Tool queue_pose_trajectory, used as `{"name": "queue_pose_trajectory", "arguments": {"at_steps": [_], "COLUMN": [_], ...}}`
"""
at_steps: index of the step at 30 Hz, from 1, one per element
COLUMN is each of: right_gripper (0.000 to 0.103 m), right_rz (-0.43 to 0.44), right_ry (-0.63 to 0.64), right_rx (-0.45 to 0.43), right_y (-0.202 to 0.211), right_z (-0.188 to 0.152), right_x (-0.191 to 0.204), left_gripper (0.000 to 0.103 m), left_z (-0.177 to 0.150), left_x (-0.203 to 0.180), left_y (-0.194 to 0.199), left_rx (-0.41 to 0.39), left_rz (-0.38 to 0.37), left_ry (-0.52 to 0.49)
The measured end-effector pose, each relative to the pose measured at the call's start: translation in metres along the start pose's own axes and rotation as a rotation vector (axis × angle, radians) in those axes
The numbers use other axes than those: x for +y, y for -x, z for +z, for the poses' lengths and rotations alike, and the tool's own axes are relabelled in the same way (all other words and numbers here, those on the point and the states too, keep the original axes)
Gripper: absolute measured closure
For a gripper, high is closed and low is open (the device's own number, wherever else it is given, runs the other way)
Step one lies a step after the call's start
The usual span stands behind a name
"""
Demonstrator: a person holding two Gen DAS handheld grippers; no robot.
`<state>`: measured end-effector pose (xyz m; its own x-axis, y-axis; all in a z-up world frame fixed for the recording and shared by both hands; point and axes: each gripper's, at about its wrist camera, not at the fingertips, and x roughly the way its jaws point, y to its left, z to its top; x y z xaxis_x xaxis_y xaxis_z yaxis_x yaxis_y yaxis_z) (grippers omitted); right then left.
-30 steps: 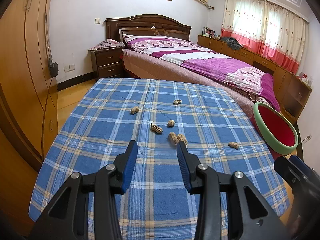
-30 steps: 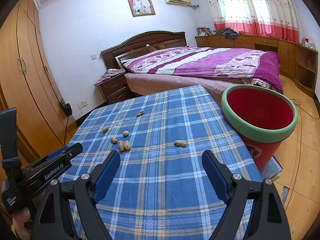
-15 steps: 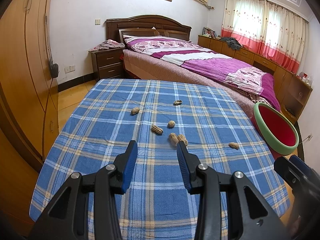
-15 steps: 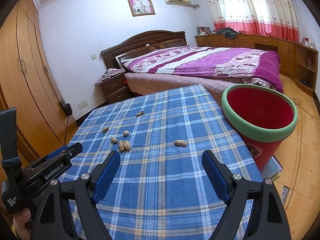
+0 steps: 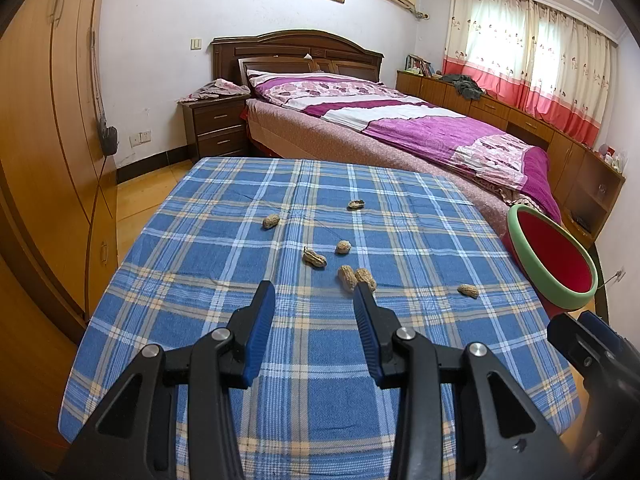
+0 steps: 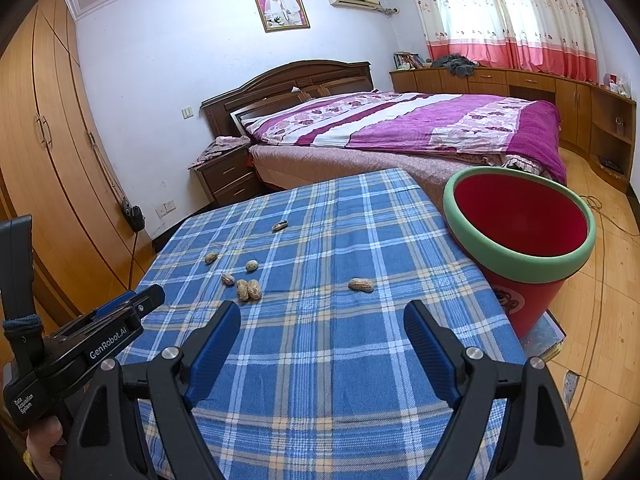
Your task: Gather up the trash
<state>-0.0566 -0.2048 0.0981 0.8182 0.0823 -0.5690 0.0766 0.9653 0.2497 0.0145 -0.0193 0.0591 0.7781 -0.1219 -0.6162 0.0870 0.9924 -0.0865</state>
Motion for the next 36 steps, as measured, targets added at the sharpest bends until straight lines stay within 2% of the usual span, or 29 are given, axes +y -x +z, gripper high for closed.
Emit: {"name": "queue_pose_trajectory", "arguments": {"at_steps": [36], "right_gripper": [0.017], "right_rz": [0.001], "right_ry": [-0.002], "right_rx": [0.006], "right_y": [-0.0012], "right_z": [-0.0049], "right_x": [0.0005], "left_gripper": [0.062], "left_z": [-0.0034], "left_x": [0.0035], "left_y": [-0.0004], "left_rx": [0.003], "left_rz": [0.004], "left_ry": [-0.002]}}
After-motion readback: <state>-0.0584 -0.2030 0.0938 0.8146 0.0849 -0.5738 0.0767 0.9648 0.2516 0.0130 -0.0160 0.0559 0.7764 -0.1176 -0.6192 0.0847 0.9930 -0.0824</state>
